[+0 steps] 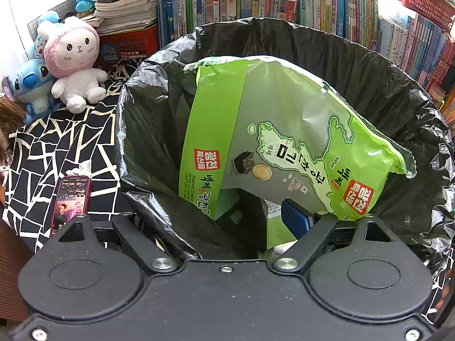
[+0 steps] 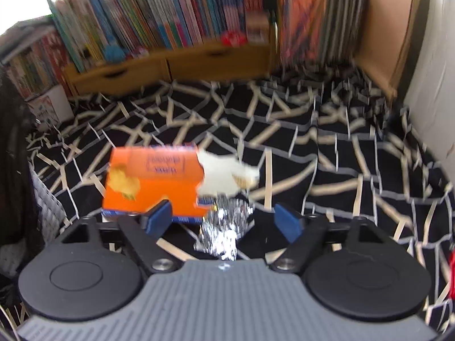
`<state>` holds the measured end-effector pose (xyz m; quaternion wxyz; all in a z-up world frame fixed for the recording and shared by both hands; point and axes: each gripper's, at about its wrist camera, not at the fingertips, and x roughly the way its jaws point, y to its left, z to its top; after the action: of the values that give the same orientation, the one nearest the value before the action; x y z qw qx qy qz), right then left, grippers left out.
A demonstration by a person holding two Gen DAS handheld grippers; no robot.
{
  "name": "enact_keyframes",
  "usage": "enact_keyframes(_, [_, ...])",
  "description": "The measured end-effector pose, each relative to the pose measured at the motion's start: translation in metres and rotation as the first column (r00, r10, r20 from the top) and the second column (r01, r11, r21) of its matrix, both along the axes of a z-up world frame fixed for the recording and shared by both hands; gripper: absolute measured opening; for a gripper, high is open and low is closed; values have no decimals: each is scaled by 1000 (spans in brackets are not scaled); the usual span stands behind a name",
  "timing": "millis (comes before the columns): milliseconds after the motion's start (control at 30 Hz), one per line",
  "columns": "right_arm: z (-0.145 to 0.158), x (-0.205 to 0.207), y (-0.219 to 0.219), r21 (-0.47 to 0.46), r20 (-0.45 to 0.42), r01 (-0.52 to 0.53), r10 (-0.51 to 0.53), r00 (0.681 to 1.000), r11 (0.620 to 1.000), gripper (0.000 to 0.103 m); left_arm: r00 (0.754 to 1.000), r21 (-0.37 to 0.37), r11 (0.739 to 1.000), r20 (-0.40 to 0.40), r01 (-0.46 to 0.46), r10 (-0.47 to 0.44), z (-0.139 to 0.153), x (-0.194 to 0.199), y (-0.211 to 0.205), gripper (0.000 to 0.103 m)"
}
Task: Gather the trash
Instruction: 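Move the right tool back to the pile toward the silver foil, then close the right tool on the silver-and-gold foil wrapper and lift it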
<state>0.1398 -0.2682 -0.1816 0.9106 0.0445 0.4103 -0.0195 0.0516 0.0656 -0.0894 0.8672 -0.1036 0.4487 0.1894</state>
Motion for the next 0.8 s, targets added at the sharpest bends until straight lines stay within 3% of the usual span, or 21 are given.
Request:
enact_keyframes(300, [-29,17,2,-18,-77,4,-5,997,1000,86,1000,12,1000,-5,2,-2,0,1,-1,86])
enact_keyframes(500, [-46,29,3,-15,-131,-4,2,991,1000,77,1000,27,1000,-12,8,-8,-1,1,-3,86])
enact_keyframes(567, [-51,31,2,-6,-158,-1,0,987,1000,65,1000,30,1000,-13,9,-8,0,2,-3,86])
enact_keyframes(600, [-53,31,1,0,-170,3,-4,985,1000,50,1000,31,999,-14,8,-8,0,2,-3,86])
enact_keyframes(633, [-52,30,1,-1,-165,5,-6,986,1000,44,1000,32,999,-14,8,-8,0,2,-4,86])
enact_keyframes(800, [-44,24,0,7,-151,-17,18,988,1000,27,1000,34,999,-12,8,-7,0,3,-4,86])
